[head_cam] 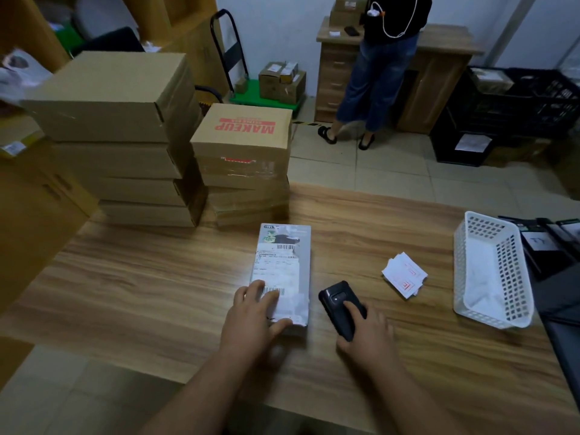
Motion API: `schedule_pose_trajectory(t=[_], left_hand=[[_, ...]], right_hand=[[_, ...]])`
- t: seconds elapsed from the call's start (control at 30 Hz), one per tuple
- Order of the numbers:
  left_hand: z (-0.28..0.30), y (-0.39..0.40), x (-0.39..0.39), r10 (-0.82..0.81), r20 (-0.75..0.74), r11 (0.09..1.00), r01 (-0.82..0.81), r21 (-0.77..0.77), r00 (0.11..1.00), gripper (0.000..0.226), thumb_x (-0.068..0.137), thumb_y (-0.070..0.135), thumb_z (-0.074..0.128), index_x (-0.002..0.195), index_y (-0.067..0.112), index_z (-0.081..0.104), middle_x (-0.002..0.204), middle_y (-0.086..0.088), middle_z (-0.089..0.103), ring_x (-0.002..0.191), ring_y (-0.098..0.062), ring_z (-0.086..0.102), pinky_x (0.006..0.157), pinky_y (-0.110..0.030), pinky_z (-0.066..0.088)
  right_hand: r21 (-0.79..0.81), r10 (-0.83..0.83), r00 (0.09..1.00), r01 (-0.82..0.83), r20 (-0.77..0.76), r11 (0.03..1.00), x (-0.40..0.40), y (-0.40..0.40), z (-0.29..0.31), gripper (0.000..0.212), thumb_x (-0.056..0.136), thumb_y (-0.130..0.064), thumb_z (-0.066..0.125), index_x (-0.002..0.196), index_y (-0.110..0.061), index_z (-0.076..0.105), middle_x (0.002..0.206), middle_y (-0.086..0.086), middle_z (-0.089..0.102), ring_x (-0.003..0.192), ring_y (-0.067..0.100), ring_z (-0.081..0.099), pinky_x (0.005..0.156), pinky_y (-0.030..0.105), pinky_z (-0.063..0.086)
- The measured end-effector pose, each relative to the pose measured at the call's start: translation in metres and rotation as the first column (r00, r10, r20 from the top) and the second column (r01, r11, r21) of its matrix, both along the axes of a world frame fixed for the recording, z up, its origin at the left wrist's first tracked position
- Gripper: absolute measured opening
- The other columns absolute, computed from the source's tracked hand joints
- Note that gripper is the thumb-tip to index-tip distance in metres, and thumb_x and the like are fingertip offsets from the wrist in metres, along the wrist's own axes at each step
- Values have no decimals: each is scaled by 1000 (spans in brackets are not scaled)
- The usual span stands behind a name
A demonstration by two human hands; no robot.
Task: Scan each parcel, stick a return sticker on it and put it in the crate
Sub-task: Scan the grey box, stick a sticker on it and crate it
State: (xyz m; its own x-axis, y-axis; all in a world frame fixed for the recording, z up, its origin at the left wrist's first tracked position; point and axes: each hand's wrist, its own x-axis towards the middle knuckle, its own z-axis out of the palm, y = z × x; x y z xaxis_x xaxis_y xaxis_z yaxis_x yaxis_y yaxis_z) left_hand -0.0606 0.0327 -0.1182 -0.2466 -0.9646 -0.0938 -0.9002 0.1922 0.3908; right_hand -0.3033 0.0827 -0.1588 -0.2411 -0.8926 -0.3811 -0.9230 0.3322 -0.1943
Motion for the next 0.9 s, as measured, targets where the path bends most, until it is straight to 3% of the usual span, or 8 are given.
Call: schedule_pose_trajectory(t=[0.2,0.3,0.37,0.53,0.63,0.8,0.9], left_hand=[[6,-2,-2,42,8,998,-42,52,999,71,77,61,68,138,31,47,153,1,28,134,-25,29,105,-39,35],[10,-2,-3,45,32,996,-47,73,998,72,78,62,65,140,34,43,154,2,24,137,-22,26,106,-37,32],[13,-1,-4,53,37,995,-56,84,998,73,78,62,65,142,33,41,155,2,23,138,-21,24,107,-37,32],[15,5,-1,112,45,990,-115,76,993,79,77,65,63,142,27,38,154,-1,26,135,-25,29,105,-38,35],[11,10,5,151,63,985,-156,74,986,80,76,69,61,139,24,40,149,-3,31,131,-27,35,102,-39,39],[6,13,9,199,50,973,-204,105,979,84,74,71,61,139,23,40,144,-4,38,126,-28,40,98,-40,43],[7,14,6,209,55,969,-214,121,976,81,77,69,61,141,24,37,146,-2,34,128,-28,38,99,-40,42]], right_hand=[[-43,-116,979,125,170,991,-12,7,31,81,67,-59,57,143,-48,31,134,-3,41,128,20,34,102,37,36],[-89,-151,918,197,367,976,-16,-1,62,78,63,-52,60,139,-46,42,120,-7,40,126,18,34,99,37,44],[-90,-106,901,158,422,983,-16,-7,86,78,60,-52,61,136,-48,46,112,-11,39,120,16,36,94,40,51],[-81,131,945,-111,299,990,-2,-15,151,72,61,-52,63,132,-50,49,109,-11,45,108,9,42,77,31,58],[-32,269,935,-269,230,963,10,-14,183,64,67,-46,67,130,-47,53,106,-8,46,89,7,49,60,21,51],[51,377,915,-387,143,921,23,-13,207,62,66,-48,67,127,-45,55,107,-8,47,86,2,50,70,28,56],[34,329,924,-341,195,939,21,-13,209,62,66,-46,68,127,-43,57,106,-8,48,69,3,64,65,27,59]])
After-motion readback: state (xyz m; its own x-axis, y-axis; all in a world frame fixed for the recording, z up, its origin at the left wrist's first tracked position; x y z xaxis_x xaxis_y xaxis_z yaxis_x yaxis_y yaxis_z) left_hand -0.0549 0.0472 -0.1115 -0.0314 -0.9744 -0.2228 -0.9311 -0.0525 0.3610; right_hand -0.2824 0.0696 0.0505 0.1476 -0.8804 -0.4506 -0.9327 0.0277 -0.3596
